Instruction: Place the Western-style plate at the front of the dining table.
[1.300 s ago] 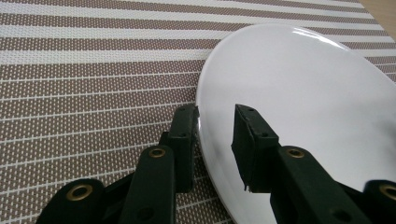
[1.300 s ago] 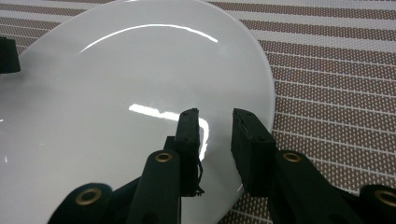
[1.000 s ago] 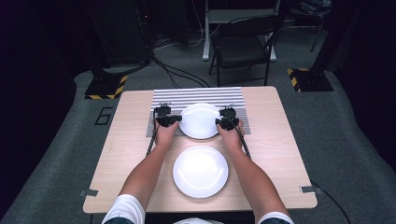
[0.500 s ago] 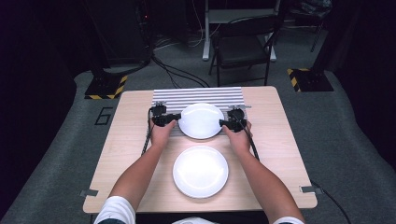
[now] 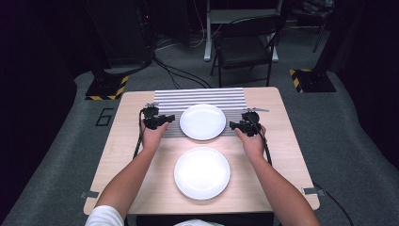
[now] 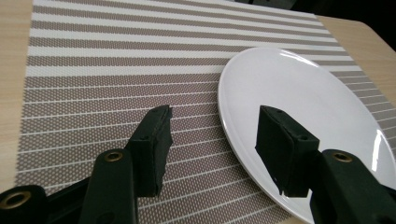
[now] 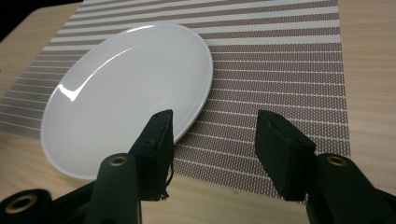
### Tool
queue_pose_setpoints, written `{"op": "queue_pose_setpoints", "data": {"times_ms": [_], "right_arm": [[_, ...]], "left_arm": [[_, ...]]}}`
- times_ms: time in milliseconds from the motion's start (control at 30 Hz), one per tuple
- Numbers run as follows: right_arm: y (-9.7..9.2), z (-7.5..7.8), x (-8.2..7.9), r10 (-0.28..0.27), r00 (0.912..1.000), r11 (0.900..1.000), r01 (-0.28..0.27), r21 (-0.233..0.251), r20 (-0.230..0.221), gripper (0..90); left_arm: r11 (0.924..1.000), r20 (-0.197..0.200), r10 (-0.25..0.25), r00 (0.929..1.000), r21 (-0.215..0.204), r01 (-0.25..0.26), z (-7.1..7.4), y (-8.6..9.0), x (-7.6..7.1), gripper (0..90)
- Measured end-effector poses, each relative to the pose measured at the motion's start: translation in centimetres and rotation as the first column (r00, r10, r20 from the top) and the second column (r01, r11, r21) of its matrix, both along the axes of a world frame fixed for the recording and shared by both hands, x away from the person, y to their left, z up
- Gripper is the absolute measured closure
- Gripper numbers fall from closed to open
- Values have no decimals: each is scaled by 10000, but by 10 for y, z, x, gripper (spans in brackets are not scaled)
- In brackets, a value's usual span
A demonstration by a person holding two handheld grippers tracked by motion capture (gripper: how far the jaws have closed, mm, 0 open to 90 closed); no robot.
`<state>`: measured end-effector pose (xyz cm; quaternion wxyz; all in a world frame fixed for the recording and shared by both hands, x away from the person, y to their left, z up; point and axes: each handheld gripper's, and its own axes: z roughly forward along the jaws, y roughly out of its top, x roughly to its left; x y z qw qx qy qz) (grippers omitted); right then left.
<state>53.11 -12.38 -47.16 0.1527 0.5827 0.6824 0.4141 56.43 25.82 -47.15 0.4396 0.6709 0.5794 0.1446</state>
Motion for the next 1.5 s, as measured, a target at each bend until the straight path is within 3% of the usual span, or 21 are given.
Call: {"op": "queue_pose_setpoints", "data": {"times_ms": [233, 333, 467, 633, 733, 833, 1133, 1500], "right_arm": [[-16, 9, -22, 168, 9997, 9988, -175, 450, 162, 456], [-22, 15, -30, 312, 9989, 9982, -329, 505, 342, 447], [-29, 25, -40, 505, 9976, 9960, -539, 709, 483, 435], [-34, 37, -53, 592, 9940, 9954, -657, 691, 918, 430], [-35, 40, -63, 759, 9908, 9961, -803, 355, 1123, 422], [-36, 36, -71, 821, 9895, 9966, -828, 10, 1187, 421], [-40, 15, -88, 889, 9901, 9949, -831, -574, 1088, 412], [-47, -16, -94, 688, 9956, 9952, -641, -738, 640, 405]], "left_arm": [[9993, 250, -242, 9994, -280, 249, 21, 10, -17, 461], [9988, 790, -487, 9957, 35, 486, 27, 14, -28, 468], [9976, 969, -685, 9929, 127, 676, 34, 23, -43, 468], [9979, 1111, -632, 9918, -85, 645, 41, 39, -61, 465], [9982, 1235, -580, 9906, -81, 595, 42, 47, -70, 466], [9988, 1286, -480, 9905, -70, 493, 39, 53, -79, 464], [9958, 1207, -664, 9905, 703, 582, 18, 59, -101, 436], [9911, 468, -927, 9946, 1000, 877, -22, 58, -113, 440]]}}
